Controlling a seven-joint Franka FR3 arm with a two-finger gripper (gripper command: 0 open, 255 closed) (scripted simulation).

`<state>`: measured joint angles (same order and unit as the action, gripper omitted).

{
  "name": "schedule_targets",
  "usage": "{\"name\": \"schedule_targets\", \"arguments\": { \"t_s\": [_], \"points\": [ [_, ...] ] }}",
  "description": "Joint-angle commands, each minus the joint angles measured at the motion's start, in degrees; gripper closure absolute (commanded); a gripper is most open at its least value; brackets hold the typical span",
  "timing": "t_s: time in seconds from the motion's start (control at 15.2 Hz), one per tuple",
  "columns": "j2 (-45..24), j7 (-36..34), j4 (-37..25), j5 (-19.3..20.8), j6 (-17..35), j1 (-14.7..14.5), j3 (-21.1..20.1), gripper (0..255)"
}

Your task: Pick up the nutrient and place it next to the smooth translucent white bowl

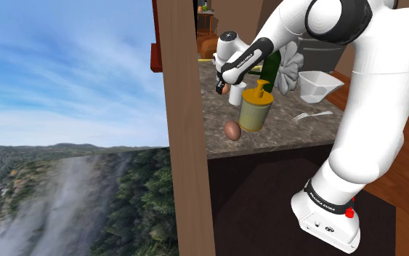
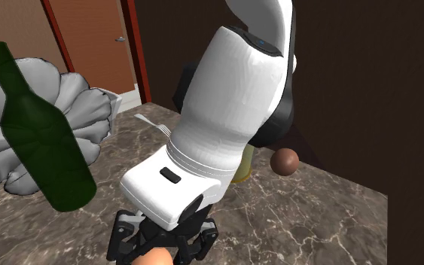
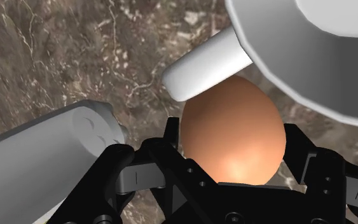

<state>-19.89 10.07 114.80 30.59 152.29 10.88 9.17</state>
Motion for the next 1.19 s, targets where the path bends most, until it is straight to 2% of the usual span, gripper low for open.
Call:
{"name": "schedule_targets", "arguments": {
  "t_s": [0.0, 0.33, 1.12],
  "points": [
    [0.0, 0.0, 0.0, 0.0, 0.0, 0.0, 0.0, 255],
    [0.0, 0.0, 0.0, 0.0, 0.0, 0.0, 0.0, 255],
    [5.5, 4.7, -1.9, -3.5, -7.1, 0.6, -1.5, 255]
  ]
}}
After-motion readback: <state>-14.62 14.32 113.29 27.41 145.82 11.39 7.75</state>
